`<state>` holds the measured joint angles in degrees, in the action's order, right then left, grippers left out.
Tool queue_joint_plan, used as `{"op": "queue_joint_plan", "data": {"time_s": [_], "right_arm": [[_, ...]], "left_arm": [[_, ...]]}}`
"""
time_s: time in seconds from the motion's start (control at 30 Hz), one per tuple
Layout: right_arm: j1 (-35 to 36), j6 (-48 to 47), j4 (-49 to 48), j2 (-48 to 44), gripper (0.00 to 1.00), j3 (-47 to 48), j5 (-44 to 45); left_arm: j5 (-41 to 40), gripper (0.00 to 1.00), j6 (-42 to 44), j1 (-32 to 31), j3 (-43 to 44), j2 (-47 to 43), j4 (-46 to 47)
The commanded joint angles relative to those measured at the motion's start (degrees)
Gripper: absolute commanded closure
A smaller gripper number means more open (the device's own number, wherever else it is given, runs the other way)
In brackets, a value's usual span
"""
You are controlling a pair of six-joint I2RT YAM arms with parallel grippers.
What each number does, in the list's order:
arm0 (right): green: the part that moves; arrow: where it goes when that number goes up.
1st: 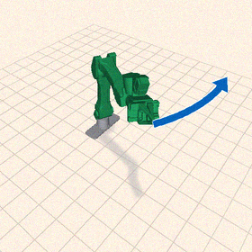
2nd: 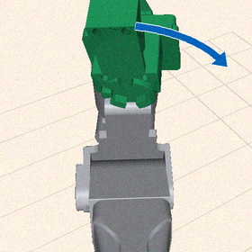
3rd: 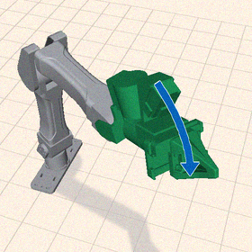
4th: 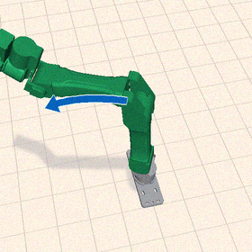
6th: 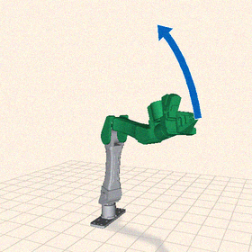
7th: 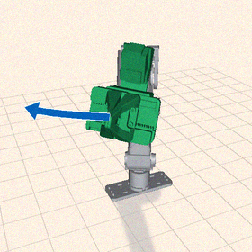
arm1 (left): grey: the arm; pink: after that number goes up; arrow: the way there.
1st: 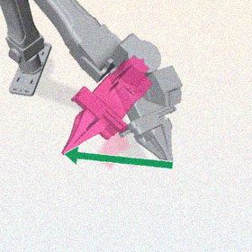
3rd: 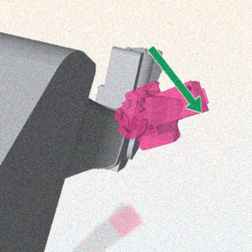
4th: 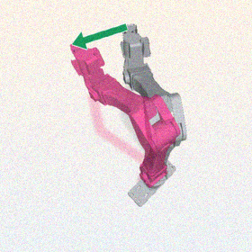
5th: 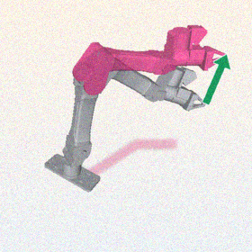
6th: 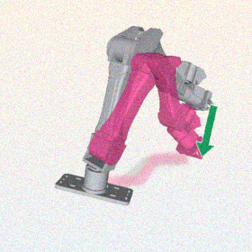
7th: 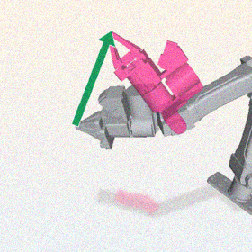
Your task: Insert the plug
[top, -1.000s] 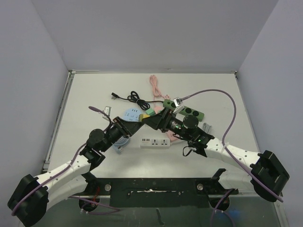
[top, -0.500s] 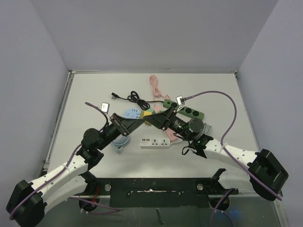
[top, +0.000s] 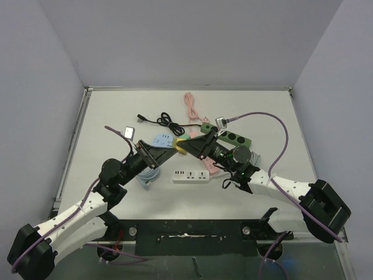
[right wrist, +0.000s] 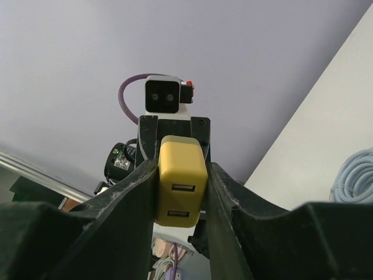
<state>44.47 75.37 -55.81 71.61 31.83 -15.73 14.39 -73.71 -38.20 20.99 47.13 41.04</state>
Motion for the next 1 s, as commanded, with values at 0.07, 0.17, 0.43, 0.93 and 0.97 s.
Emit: {"op": "queue_joint_plan", "data": {"time_s": [0.07,0.17,0.43,0.93,0.97], "right_arm": [[-3.22,-4.5,-1.21,-0.78,0.85,-0.17,-3.53],[-7.22,-10.79,9.62,-4.27,0.87,-0.88,-5.42],[-11.95,-44.46,57.86,-10.7,0.87,7.42,2.8],[-8.17,-56.84,77.03,4.69,0.89,20.26,18.81],[-7.64,-56.85,77.3,5.94,0.9,20.96,19.41]], "left_arm": [[-0.54,0.51,9.47,-0.12,4.06,-3.97,-9.35],[-6.83,0.42,18.47,-0.1,6.64,-6.71,-24.88],[-25.99,0.37,39.75,0.0,15.68,-10.19,-57.88],[-23.51,0.37,42.99,0.02,17.15,-10.94,-64.84],[-22.44,0.37,43.22,-0.03,17.04,-10.93,-64.59]]}}
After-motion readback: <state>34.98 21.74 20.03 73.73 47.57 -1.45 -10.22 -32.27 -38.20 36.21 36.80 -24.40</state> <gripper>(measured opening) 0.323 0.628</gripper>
